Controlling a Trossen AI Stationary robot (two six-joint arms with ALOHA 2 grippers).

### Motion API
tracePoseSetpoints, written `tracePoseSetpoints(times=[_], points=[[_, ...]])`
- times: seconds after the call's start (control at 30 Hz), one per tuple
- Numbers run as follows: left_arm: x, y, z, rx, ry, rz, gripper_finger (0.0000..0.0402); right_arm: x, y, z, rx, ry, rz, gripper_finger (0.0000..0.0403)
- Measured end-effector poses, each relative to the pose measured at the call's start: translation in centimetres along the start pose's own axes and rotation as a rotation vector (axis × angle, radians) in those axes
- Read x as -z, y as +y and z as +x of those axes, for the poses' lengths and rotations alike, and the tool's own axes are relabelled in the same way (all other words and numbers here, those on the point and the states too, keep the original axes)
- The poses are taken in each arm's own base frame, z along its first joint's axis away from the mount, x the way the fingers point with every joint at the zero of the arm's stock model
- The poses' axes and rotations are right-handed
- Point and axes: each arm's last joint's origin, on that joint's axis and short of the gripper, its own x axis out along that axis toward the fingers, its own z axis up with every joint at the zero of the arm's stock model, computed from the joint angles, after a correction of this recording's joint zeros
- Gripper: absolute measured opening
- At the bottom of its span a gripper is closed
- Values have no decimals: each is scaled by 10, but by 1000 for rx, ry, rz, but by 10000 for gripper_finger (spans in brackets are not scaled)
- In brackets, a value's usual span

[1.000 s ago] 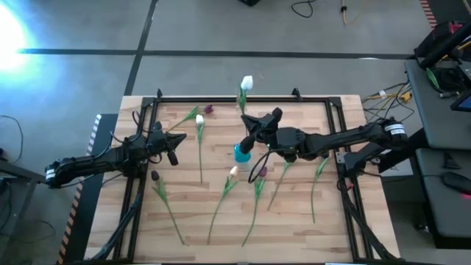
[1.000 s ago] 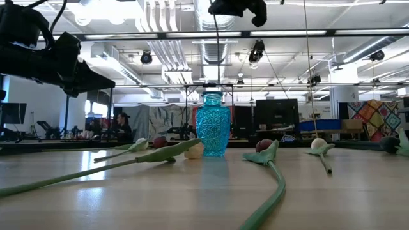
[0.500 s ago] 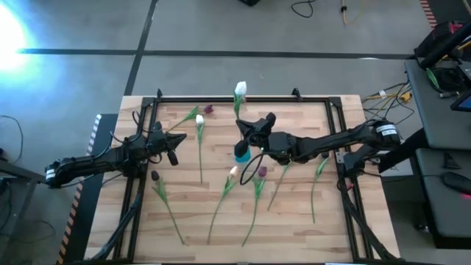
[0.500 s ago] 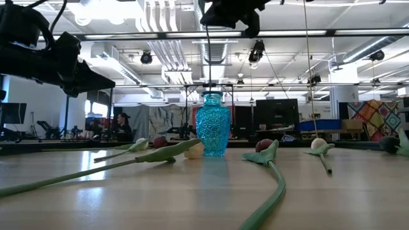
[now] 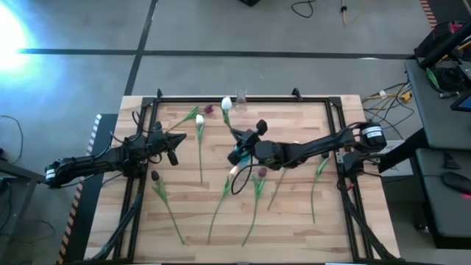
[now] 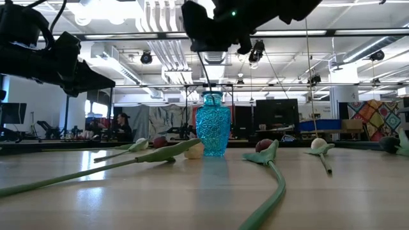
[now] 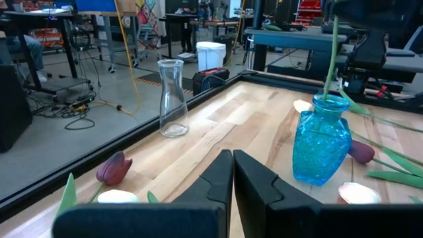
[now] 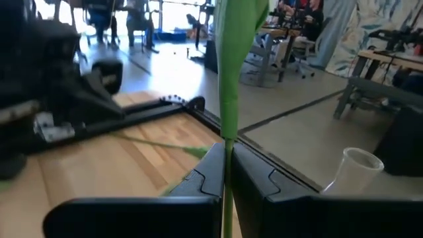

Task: Sort flowers into vase by color
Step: Put the blue tulip into the blue vase, then put the top red tulip into the transparent vase

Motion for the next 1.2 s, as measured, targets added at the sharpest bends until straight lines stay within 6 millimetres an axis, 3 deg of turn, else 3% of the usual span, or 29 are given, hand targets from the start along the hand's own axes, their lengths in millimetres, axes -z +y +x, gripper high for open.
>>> tracePoseSetpoints(times=[0.43, 0.8, 1.03, 1.2], points=[[0, 0, 0, 0, -3, -1, 0, 11, 0, -2, 58, 78, -77, 20], [0, 0, 0, 0, -2, -1, 0, 16, -4, -6, 106, 137, -95, 99], [0, 0, 0, 0, -1, -1, 0, 0, -9, -22, 61, 148, -86, 131], [0, 0, 0, 0, -1, 0, 0, -21, -13, -47, -15, 137, -183, 103]])
